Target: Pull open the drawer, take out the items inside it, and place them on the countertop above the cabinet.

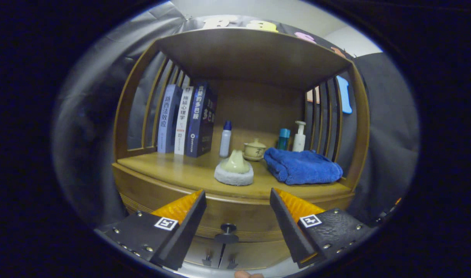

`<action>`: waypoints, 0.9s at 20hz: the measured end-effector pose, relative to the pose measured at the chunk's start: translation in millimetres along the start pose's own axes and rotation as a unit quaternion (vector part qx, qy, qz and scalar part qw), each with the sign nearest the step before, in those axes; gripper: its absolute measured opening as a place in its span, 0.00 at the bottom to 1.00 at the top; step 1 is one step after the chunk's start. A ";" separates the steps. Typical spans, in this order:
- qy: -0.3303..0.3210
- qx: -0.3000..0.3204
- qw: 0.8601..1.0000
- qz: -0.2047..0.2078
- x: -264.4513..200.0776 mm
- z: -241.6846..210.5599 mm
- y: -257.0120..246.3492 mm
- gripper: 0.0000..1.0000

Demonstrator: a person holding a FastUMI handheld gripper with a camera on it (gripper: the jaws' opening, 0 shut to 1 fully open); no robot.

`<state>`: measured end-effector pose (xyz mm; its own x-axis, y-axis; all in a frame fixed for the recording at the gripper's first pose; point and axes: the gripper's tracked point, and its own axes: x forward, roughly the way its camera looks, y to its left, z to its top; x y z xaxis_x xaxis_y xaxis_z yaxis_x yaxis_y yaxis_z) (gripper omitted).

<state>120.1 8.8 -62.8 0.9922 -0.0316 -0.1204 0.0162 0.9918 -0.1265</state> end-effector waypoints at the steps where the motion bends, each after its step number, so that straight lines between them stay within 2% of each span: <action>1: -0.008 0.003 1.000 0.001 -5.6 8.5 -6.4 0.99; 10: -0.066 0.036 0.996 -0.043 -58.6 78.9 -125.0 0.99; 15: -0.076 0.011 0.995 -0.067 -92.8 87.6 -186.9 0.99; 18: -0.082 0.017 0.994 -0.071 -112.4 88.9 -209.2 0.99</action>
<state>16.2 -184.1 64.7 0.9864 -0.1539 0.0584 0.1590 0.9825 -0.0969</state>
